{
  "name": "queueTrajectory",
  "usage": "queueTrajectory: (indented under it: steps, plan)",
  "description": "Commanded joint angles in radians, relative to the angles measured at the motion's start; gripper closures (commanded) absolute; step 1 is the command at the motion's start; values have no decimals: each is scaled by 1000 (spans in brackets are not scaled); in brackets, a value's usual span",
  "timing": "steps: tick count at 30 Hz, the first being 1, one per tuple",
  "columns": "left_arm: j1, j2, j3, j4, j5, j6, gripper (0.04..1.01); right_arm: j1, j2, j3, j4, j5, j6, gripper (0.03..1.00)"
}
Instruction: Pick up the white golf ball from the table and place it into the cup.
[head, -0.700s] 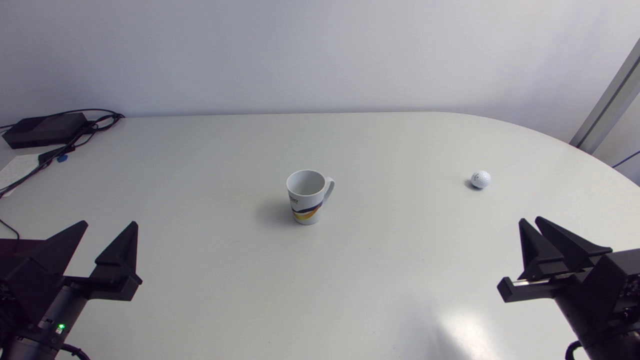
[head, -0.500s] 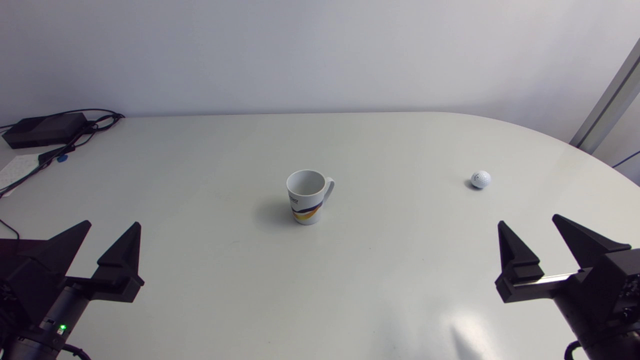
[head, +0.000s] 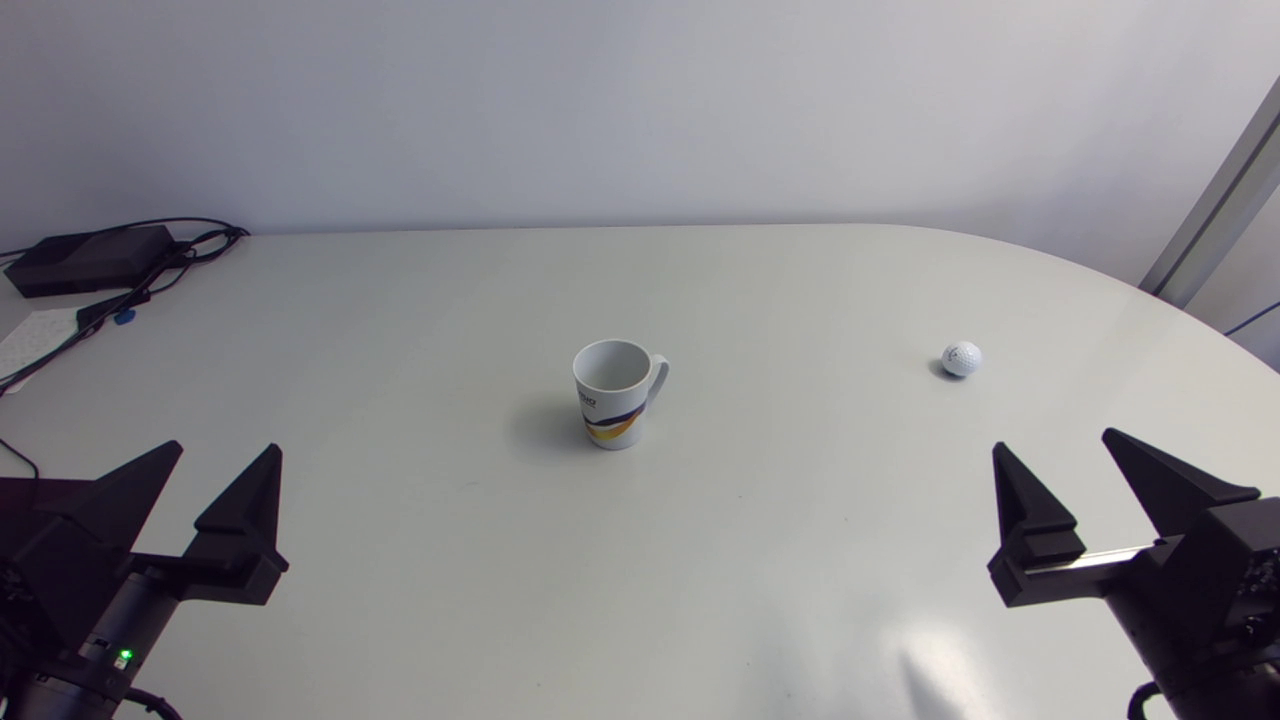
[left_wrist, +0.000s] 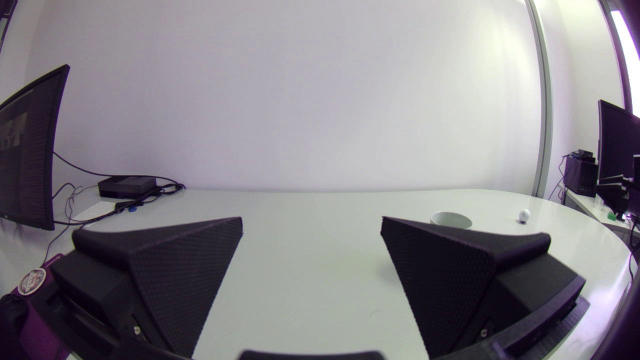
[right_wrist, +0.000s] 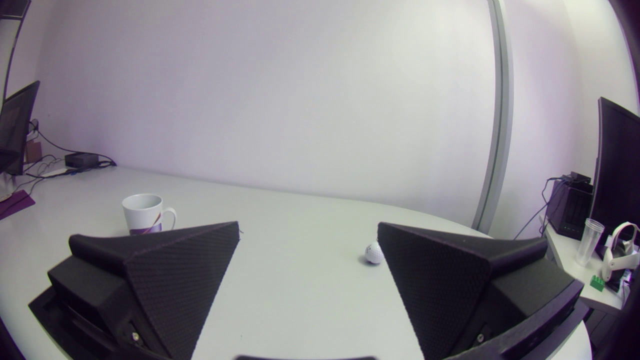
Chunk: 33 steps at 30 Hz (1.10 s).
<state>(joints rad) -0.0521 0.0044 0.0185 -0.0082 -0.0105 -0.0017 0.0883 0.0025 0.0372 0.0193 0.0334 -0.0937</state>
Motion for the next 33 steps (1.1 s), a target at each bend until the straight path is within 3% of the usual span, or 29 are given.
queueTrajectory:
  steps: [1,12,23,33]
  plan:
    - [-5,-17,-17,-1,4,-20,52,7,-9,-10,-21,8,-11,61]
    - [-5,-17,-17,-3,4,-17,52,5,-9,86,-114,7,-11,61]
    - [-6,-17,-17,-3,4,-17,52,11,1,286,-243,3,-1,61]
    - [-5,-17,-17,-3,4,-12,52,-4,260,526,-249,11,11,61]
